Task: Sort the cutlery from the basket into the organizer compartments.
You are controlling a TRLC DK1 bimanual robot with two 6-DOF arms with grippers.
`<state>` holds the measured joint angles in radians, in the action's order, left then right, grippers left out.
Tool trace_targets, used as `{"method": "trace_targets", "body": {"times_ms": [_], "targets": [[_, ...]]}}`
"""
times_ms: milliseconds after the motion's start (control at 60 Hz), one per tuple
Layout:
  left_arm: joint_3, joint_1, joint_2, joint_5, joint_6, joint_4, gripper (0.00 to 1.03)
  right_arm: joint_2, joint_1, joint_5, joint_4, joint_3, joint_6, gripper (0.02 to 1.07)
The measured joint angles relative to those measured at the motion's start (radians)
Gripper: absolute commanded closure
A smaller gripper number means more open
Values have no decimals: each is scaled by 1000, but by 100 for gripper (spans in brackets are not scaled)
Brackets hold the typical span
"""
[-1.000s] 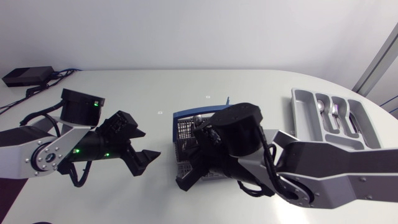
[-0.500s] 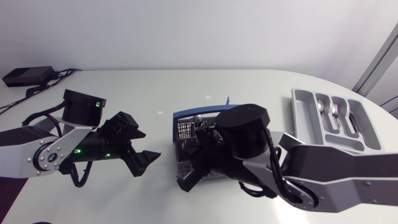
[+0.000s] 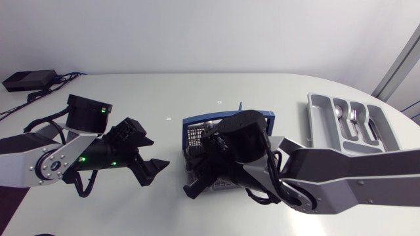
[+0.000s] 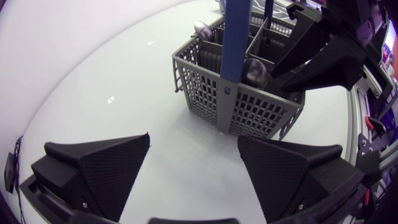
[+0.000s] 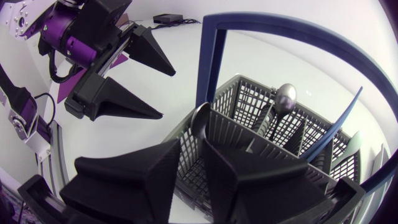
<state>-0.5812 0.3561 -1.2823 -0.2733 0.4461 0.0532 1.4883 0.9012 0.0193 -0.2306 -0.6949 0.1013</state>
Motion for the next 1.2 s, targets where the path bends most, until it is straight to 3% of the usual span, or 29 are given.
{"method": "trace_targets", "body": {"times_ms": [533,683,983,1200], "targets": [[0,0,-13,-3,0,-3,5,0,0,8,27,-69,26,61],[0,0,-19,-3,0,-3,5,18,0,8,48,-109,31,70],[0,-1,-24,-4,4,-3,5,62,0,8,138,-151,57,70],[0,-2,-29,-7,4,-6,5,62,0,8,188,-195,61,77]]}}
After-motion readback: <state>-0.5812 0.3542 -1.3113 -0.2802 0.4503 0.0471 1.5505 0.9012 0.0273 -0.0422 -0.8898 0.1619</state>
